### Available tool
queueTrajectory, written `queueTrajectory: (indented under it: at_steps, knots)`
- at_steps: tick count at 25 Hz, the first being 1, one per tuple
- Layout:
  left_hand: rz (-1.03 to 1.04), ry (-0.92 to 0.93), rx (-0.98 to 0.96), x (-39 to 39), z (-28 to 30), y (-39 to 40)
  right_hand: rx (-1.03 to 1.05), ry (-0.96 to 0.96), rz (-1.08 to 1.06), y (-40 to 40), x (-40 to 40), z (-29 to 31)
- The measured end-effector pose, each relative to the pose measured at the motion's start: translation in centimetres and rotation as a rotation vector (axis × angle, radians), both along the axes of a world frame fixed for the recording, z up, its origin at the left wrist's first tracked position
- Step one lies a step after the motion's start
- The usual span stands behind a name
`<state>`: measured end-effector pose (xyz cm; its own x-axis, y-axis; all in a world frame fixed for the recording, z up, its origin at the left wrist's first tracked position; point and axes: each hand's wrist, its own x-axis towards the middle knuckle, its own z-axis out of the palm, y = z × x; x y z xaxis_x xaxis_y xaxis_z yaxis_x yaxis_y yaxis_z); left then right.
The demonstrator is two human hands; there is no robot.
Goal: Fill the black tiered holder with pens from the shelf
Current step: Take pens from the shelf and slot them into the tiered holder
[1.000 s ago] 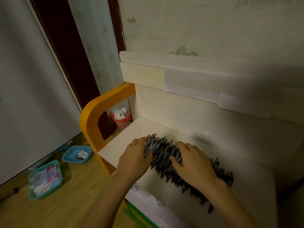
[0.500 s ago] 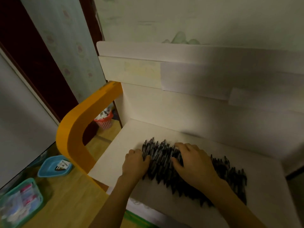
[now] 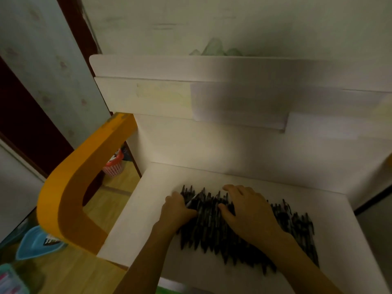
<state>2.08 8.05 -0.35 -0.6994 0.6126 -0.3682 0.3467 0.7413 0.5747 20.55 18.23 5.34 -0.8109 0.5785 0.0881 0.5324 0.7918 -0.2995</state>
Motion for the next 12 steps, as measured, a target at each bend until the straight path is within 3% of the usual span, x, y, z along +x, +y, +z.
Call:
queueTrajectory:
  at_steps: [12]
  knots:
    - [-0.002, 0.037, 0.029, -0.6, 0.4, 0.0, -0.005, -0.031, 0.024, 0.8, -1.1, 0.7]
